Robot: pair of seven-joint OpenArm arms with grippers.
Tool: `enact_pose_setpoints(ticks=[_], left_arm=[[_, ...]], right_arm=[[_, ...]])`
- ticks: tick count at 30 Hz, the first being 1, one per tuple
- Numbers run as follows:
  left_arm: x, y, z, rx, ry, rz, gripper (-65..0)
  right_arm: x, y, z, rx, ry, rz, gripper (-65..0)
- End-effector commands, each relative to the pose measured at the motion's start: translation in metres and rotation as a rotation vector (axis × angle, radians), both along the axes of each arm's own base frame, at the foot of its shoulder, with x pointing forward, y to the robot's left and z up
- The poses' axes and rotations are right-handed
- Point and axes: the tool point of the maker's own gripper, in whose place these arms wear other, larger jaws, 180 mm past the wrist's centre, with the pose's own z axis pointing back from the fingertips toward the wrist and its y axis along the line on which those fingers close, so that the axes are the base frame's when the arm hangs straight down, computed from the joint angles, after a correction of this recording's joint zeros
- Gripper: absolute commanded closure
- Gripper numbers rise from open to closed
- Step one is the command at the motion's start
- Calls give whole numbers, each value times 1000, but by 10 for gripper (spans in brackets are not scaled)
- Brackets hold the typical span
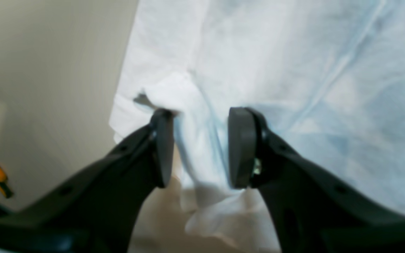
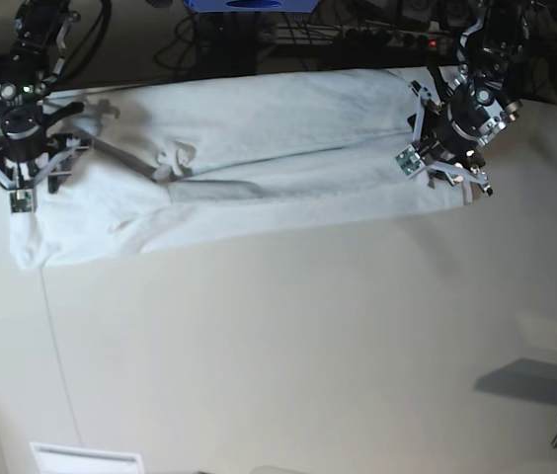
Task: Fold the T-shirt properly
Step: 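Open both grippers and press the folded shirt flat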
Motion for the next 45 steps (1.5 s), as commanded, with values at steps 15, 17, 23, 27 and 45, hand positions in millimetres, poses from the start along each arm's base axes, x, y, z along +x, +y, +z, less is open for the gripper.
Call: enact_pose_setpoints(ticks=[15, 17, 23, 27, 45], left_arm=[[9, -53, 17, -281, -71, 0, -247], [18, -55, 26, -336, -126, 29, -247], [32, -54, 43, -463, -248, 148, -244], [13, -70, 28, -476, -174, 115, -72], [-12, 53, 29, -299, -240, 440, 0]], right_arm=[[9, -16, 19, -22, -91, -81, -342], [9, -16, 19, -22, -91, -81, -342], [9, -15, 19, -22, -92, -77, -342], [9, -12, 17, -18, -87, -67, -340], [10, 16, 8, 0, -27, 123, -340]])
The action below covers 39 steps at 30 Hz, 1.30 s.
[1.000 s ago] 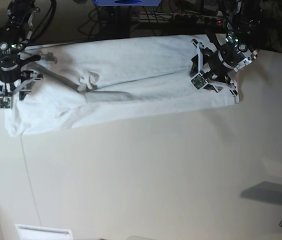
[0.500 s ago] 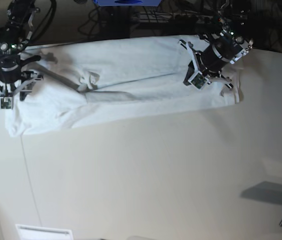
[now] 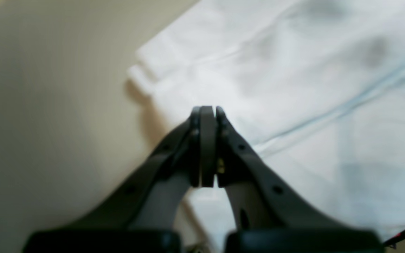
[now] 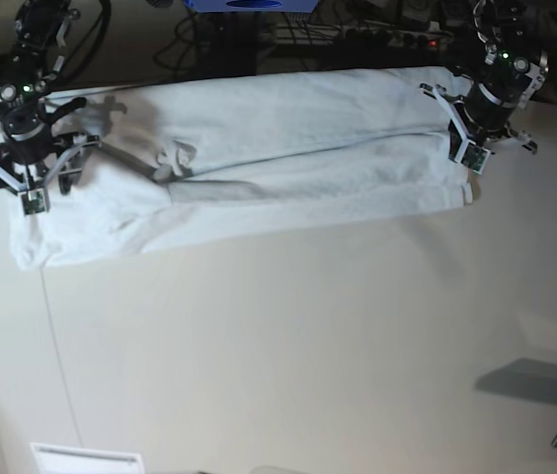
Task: Fold the T-shirt properly
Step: 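Open both grippers and press the folded shirt flat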
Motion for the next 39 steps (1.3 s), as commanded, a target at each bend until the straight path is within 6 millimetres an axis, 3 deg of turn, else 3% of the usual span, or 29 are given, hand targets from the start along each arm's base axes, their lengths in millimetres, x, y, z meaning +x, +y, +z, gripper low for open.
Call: enact_pose_setpoints(ticks=[1, 7, 9, 15, 16, 21, 28, 39], left_arm=[[2, 6, 8, 11, -29, 10, 0], [-14, -1, 4, -21, -16, 43, 0], [-16, -8, 3, -61, -19, 52, 0], [-24, -24, 2, -194, -21, 70, 0], [-25, -24, 0, -191, -15, 73, 0], [-34, -14, -17, -128, 37, 105, 0], [-19, -12, -33, -11, 71, 67, 0], [32, -1, -56, 54, 78, 71, 0]], right_arm=[[6, 0, 10, -4, -41, 7, -340], [4, 6, 7, -3, -24, 54, -337], [4, 8, 7, -2, -19, 70, -309], [3, 8, 5, -1, -10, 75, -13], [2, 9, 4, 1, -7, 74, 0], [-3, 9, -15, 28, 38, 67, -7], [2, 9, -39, 71, 86, 56, -7], [22, -17, -60, 125, 70, -19, -7]])
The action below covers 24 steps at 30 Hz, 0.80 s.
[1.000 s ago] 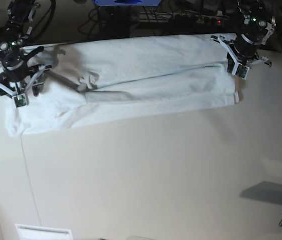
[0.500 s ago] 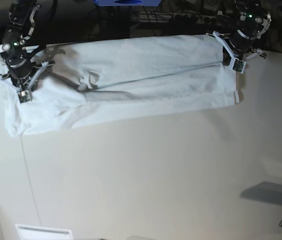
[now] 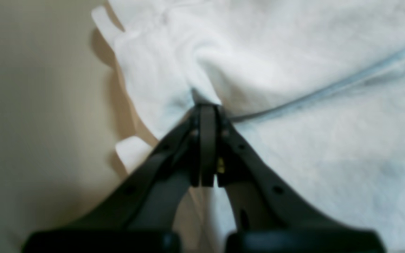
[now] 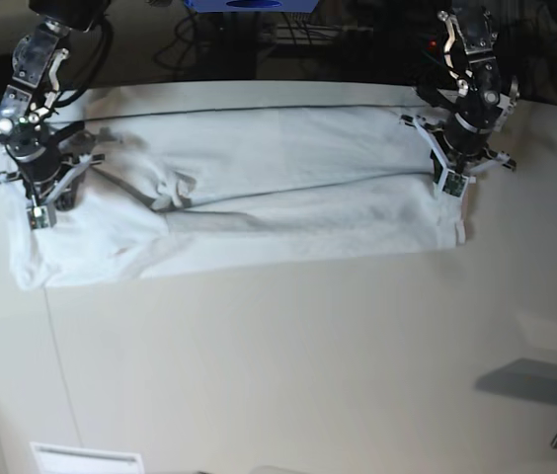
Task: Fold the T-shirt properly
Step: 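Open both grippers and press the folded shirt flat, then raise the left gripper off the shirt and reposition it at the shirt's side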
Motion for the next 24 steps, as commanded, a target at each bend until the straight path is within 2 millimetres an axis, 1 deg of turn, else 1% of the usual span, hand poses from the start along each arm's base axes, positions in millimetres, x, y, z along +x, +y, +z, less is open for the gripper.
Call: enact_pose_setpoints(ticks=[1, 3, 5, 7, 9, 14, 16, 18, 20, 21, 23, 24], left_arm=[[-2, 10, -9, 62, 67, 5, 0], [14, 0, -10, 70, 58, -29, 0], [25, -6, -10, 85, 53, -53, 0], [43, -14, -5, 90, 30, -78, 0], [56, -25, 1, 75, 4, -91, 0], [77, -29, 12, 103, -7, -75, 0], [82, -30, 18, 106, -27, -75, 0], [86, -28, 29, 115, -57, -71, 0], [89, -27, 44, 129, -97, -70, 0], [89, -24, 52, 142, -111, -62, 0], [87, -6, 69, 172, -131, -7, -3], [84, 7, 78, 189, -140, 36, -3]], right_arm=[[-4, -15, -5, -48, 49, -29, -7], [0, -19, -4, -52, 44, -29, -7], [1, -21, -3, -57, 45, -28, -7], [2, -21, -3, -57, 41, -30, -7], [2, -22, -3, -60, 43, -30, -7], [4, -22, -1, -61, 37, -28, -7], [4, -22, -1, -61, 35, -27, -7], [6, -22, 1, -62, 28, -27, -7], [6, -23, 1, -64, 30, -29, -7], [6, -23, 1, -64, 30, -29, -7], [5, -23, 1, -64, 30, -29, -7], [5, -23, 1, -65, 32, -29, -7]])
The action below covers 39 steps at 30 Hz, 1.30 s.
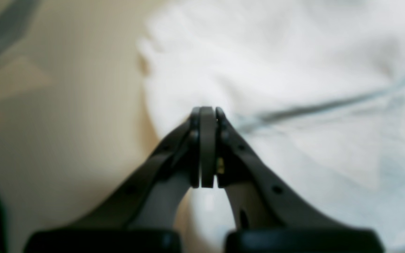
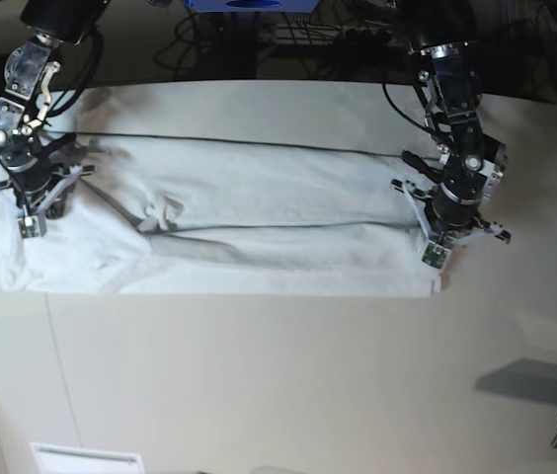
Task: Fold the T-shirt properly
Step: 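Raise the left gripper off the shirt and reposition it at the shirt's side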
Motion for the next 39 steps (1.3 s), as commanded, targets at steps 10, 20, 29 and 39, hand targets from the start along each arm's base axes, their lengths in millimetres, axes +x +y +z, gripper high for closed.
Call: enact_pose_setpoints(ticks=[10, 20, 29, 39], left_arm=[[-27, 90, 62, -185, -163, 266, -260], [-43, 84, 61, -645, -196, 139, -297], [-41, 93, 52, -777, -191, 151, -297], [-43, 102, 34, -822, -169, 200, -564]], right_arm=[[-7, -8, -3, -33, 43, -16, -9], [-7, -7, -4, -32, 45, -11, -9], [-7, -9, -3, -36, 45, -12, -9], [-7, -8, -3, -35, 46, -9, -10]])
